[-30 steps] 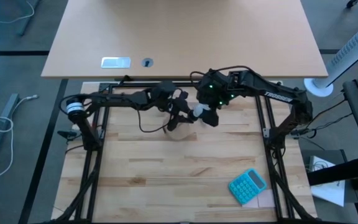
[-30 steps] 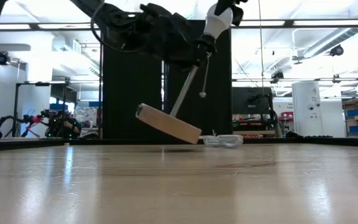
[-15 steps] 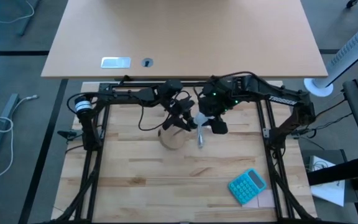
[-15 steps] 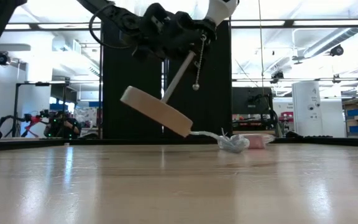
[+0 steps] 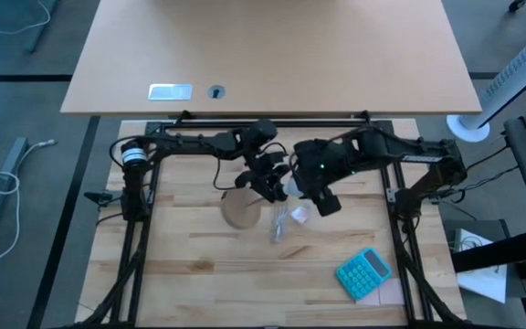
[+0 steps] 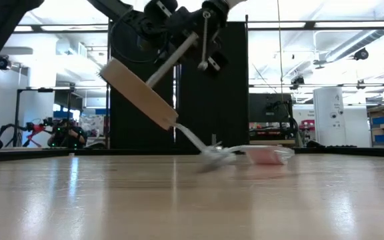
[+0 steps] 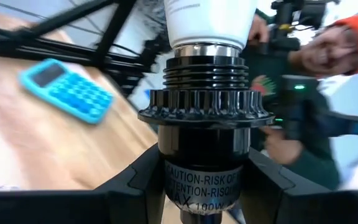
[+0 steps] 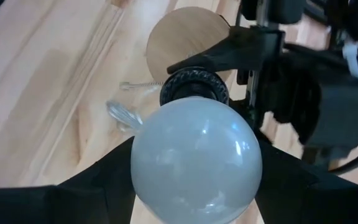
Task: Screw lightbulb
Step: Remove the lightbulb from the lamp
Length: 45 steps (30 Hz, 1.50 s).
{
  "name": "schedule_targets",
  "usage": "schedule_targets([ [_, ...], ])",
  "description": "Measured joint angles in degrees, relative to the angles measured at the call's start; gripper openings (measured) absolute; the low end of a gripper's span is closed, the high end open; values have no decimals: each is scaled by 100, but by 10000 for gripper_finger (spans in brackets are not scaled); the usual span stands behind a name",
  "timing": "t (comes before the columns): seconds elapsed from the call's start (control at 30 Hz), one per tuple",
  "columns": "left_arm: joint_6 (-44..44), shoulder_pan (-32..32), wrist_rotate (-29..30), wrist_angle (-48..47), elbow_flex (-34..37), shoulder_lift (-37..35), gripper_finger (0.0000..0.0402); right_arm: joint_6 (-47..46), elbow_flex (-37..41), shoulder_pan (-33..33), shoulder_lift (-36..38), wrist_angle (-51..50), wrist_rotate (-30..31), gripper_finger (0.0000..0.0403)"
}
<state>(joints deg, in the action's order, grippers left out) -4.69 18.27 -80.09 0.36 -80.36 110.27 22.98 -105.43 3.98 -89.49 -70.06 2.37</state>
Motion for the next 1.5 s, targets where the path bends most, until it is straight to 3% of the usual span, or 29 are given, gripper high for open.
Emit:
schedule_targets([
  [0.33, -573, -197, -808, -23, -6, 49, 143, 149, -28, 451, -2, 220, 284, 245],
  [0.5, -328, -179, -407, -39, -33, 39, 143, -127, -28, 475, -2, 143, 282, 244],
  [0.83, -284, -86, -323, -85, 150, -178, 143, -373, -30, 471, 120, 216, 266, 241],
  [0.97, -12, -93, 88, -79, 186, -200, 143, -383, -36, 471, 121, 186, 235, 246],
  [1.33, 1240, -91, 2371, -420, 149, -597, 156, -1030, 97, 282, 83, -129, 445, 245],
  [1.5, 1425, -93, 2577, -609, 149, -635, 177, -1070, 97, 200, 73, -123, 379, 244],
])
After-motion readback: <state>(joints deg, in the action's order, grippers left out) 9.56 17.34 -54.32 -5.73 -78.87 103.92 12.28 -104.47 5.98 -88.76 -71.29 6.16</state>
